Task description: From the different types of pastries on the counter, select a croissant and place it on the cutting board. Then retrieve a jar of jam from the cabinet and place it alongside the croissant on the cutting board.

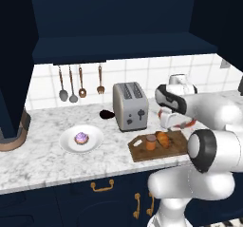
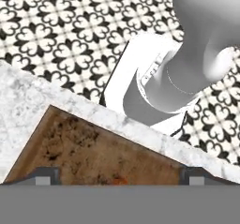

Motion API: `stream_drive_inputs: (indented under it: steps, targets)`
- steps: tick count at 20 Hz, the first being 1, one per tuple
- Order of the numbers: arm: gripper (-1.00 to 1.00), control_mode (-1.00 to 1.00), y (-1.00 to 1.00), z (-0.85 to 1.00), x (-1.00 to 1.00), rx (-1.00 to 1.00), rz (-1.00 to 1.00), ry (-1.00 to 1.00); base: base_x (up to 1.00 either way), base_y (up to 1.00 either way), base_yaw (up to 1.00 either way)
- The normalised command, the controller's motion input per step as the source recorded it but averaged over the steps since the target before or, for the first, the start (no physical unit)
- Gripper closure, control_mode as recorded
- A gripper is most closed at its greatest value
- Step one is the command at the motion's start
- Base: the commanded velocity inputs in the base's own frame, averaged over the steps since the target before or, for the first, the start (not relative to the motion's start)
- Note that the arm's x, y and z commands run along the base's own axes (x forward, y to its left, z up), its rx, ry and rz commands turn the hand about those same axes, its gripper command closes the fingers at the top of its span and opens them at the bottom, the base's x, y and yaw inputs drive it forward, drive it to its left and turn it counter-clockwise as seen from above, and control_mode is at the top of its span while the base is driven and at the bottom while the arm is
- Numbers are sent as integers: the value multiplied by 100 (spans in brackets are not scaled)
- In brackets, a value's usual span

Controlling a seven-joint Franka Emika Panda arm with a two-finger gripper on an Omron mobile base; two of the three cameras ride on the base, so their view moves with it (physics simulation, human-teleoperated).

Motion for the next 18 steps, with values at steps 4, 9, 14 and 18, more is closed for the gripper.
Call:
stream_drive_inputs:
  steps: [4,9,14,18]
  targets:
    - [-100,-100,-58,36,-63,0,5,-20,0,0,0]
    - [-100,-100,-72,34,-41,-3,0,-27,0,0,0]
    - [-100,-100,-78,23,-86,0,0,-16,0,0,0]
    - [-100,-100,-49,1,-82,0,-1,-10,0,0,0]
